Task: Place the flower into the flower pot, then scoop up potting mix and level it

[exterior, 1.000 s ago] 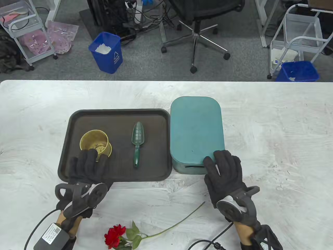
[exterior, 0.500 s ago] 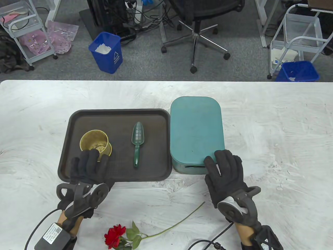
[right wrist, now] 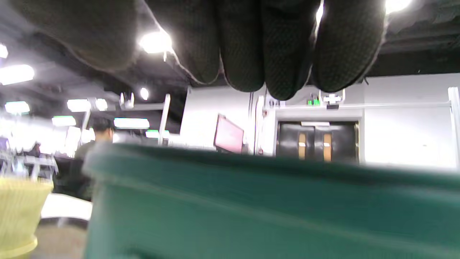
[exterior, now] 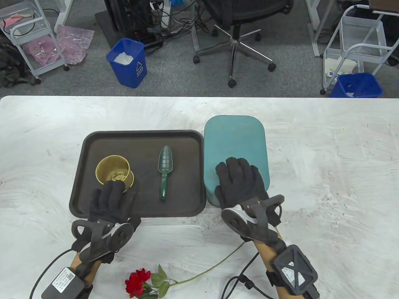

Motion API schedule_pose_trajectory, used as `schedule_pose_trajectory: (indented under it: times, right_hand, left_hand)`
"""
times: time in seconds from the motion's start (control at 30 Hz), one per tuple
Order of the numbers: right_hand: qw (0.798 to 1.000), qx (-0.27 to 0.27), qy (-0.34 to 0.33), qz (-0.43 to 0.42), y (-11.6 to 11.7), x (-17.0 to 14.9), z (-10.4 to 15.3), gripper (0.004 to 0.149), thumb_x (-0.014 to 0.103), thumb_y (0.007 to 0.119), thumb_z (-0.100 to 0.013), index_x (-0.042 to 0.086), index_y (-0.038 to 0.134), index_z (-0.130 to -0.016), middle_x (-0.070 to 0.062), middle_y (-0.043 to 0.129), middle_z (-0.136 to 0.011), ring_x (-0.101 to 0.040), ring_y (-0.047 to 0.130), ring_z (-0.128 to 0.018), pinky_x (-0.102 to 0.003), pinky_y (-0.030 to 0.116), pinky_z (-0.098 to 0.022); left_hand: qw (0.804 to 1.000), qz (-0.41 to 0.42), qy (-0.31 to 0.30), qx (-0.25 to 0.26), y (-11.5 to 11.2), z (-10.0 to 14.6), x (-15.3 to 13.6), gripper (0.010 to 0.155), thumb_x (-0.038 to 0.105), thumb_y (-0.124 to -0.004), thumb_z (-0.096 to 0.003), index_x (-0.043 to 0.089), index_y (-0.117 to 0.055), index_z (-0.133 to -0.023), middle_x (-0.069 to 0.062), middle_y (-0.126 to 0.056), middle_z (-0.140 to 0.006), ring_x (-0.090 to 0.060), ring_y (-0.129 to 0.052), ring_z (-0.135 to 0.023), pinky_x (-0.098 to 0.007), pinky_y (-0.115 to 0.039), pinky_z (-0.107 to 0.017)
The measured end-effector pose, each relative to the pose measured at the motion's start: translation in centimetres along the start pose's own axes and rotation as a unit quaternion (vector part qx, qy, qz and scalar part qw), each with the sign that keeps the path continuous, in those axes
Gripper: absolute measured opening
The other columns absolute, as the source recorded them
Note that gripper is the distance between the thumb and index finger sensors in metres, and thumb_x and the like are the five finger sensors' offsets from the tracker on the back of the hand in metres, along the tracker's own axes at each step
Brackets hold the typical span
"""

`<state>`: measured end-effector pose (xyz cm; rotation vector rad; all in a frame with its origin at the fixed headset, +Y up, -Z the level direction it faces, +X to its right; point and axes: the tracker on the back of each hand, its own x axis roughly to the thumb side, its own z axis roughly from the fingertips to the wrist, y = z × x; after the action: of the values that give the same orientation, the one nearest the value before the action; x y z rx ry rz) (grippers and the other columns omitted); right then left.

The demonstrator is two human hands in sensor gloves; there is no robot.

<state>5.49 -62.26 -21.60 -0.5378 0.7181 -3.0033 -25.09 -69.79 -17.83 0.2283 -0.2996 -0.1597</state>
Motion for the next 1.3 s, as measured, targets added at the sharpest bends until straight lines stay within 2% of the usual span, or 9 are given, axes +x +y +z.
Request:
schedule_pose_trajectory:
  times: [0.1,0.2,0.3,0.47,0.67,0.83,1.03,1.17,1.3]
  right_hand:
    - [0.993,0.102,0.029,0.049,2.2,1.0,-0.5,0.080,0.065,0.065,-0.041,0.013,0.060,-0.102,-0.022,0.061,-0.111,-0.056,0.067,-0.096,-0.074,0.065,-0.064]
    - [0.988,0.124,0.033,0.080,3.6,1.3,-0.1,0.084,0.066,0.065,-0.040,0.013,0.053,-0.104,-0.023,0.056,-0.113,-0.059,0.062,-0.098,-0.076,0.061,-0.065]
    - [0.992,0.049,0.017,0.116,3.7,1.9,0.5,0.079,0.064,0.068,-0.040,0.013,0.061,-0.100,-0.023,0.068,-0.106,-0.057,0.075,-0.091,-0.072,0.069,-0.060]
    - [0.984,-0.010,-0.043,0.173,3.3,2.7,1.0,0.072,0.059,0.070,-0.040,0.012,0.070,-0.095,-0.024,0.082,-0.096,-0.053,0.090,-0.079,-0.066,0.083,-0.051]
    - [0.987,-0.029,-0.039,0.153,1.6,2.5,0.5,0.067,0.055,0.070,-0.040,0.013,0.075,-0.091,-0.022,0.088,-0.091,-0.050,0.095,-0.073,-0.064,0.085,-0.048]
    - [0.979,-0.044,-0.051,0.190,0.0,2.9,-0.4,0.063,0.053,0.074,-0.040,0.014,0.076,-0.090,-0.020,0.091,-0.087,-0.046,0.099,-0.066,-0.060,0.088,-0.044]
    - [0.936,-0.073,-0.066,0.339,-2.0,5.0,-2.2,0.054,0.039,0.084,-0.039,0.017,0.078,-0.087,-0.014,0.095,-0.077,-0.035,0.102,-0.047,-0.047,0.090,-0.029]
    - [0.918,-0.058,-0.043,0.391,-2.9,5.2,-3.8,0.050,0.036,0.087,-0.037,0.018,0.081,-0.083,-0.012,0.097,-0.067,-0.029,0.099,-0.031,-0.040,0.088,-0.016]
    - [0.899,-0.065,-0.021,0.432,-4.5,4.8,-5.0,0.046,0.033,0.089,-0.036,0.018,0.084,-0.079,-0.010,0.100,-0.060,-0.027,0.099,-0.023,-0.038,0.087,-0.010]
  left_hand:
    - [1.000,0.002,-0.005,0.002,0.1,0.0,0.3,0.084,0.065,-0.074,-0.0345,0.030,-0.049,-0.107,-0.011,-0.030,-0.115,-0.045,-0.041,-0.110,-0.066,-0.045,-0.078]
    - [1.000,0.005,-0.008,0.003,0.2,0.0,0.4,0.084,0.065,-0.074,-0.0345,0.030,-0.049,-0.108,-0.011,-0.030,-0.115,-0.045,-0.041,-0.110,-0.066,-0.045,-0.078]
    - [1.000,0.004,-0.012,0.001,0.2,0.0,0.5,0.084,0.065,-0.074,-0.0345,0.030,-0.050,-0.107,-0.011,-0.030,-0.115,-0.045,-0.042,-0.110,-0.066,-0.046,-0.078]
    - [1.000,0.007,-0.014,0.000,0.2,0.1,0.4,0.084,0.064,-0.074,-0.0346,0.030,-0.049,-0.107,-0.011,-0.030,-0.115,-0.045,-0.043,-0.110,-0.065,-0.047,-0.078]
    - [1.000,0.008,-0.014,0.003,0.4,0.2,0.4,0.084,0.064,-0.074,-0.0346,0.030,-0.050,-0.107,-0.011,-0.031,-0.115,-0.045,-0.044,-0.110,-0.065,-0.048,-0.078]
    - [1.000,0.007,-0.014,0.005,0.4,0.3,0.4,0.084,0.064,-0.074,-0.0347,0.029,-0.051,-0.107,-0.011,-0.032,-0.115,-0.045,-0.045,-0.110,-0.065,-0.048,-0.078]
    - [1.000,0.010,-0.021,-0.001,0.3,0.3,0.5,0.083,0.064,-0.074,-0.0346,0.030,-0.052,-0.107,-0.011,-0.032,-0.115,-0.045,-0.046,-0.109,-0.065,-0.048,-0.078]
    - [1.000,0.008,-0.019,0.001,0.4,0.3,0.4,0.082,0.064,-0.074,-0.0346,0.029,-0.053,-0.107,-0.011,-0.032,-0.115,-0.045,-0.046,-0.109,-0.065,-0.049,-0.077]
    - [1.000,0.009,-0.018,0.004,0.5,0.3,0.4,0.082,0.064,-0.074,-0.0346,0.029,-0.054,-0.106,-0.011,-0.033,-0.115,-0.045,-0.046,-0.109,-0.065,-0.049,-0.077]
